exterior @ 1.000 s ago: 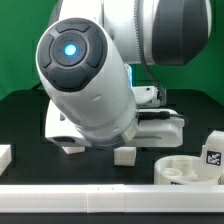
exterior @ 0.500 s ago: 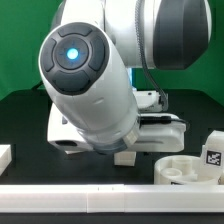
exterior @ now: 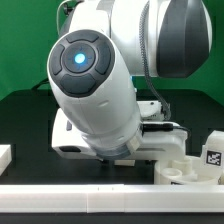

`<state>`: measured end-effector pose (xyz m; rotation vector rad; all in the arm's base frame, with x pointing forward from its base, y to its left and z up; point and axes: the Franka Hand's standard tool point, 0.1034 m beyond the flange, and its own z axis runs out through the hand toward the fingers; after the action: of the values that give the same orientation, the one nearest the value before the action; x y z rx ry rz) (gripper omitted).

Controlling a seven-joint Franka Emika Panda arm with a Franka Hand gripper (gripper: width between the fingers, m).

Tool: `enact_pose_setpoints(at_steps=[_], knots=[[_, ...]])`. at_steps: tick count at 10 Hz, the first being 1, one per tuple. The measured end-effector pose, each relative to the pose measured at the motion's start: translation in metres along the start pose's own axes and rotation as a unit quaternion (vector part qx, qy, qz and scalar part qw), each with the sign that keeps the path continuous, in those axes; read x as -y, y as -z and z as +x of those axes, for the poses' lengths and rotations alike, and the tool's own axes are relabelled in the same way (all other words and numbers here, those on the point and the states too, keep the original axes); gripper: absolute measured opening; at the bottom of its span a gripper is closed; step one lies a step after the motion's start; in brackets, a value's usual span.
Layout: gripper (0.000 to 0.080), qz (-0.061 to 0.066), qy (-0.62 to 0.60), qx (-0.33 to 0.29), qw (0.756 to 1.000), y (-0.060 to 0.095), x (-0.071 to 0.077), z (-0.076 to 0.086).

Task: Assemble stool

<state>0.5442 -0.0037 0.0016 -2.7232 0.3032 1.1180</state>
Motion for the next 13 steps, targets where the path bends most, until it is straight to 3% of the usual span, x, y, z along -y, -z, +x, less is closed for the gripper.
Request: enact_pose_setpoints(at_steps=[2, 4, 8, 9, 13], knots=[[0.038, 0.0, 0.0, -0.001, 1.0, 0.0, 0.0, 0.0], [0.0335, 0.0, -0.001, -0.002, 1.0, 0.0, -0.001, 0.0], [0.0335, 0.004, -0.003, -0.002, 1.0, 0.007, -0.005, 0.0], [0.0335, 0.005, -0.003, 0.003, 1.0, 0.018, -0.005, -0.004], [0.0337, 0.0, -0.012, 0.0, 1.0, 0.093, 0.011, -0.029]])
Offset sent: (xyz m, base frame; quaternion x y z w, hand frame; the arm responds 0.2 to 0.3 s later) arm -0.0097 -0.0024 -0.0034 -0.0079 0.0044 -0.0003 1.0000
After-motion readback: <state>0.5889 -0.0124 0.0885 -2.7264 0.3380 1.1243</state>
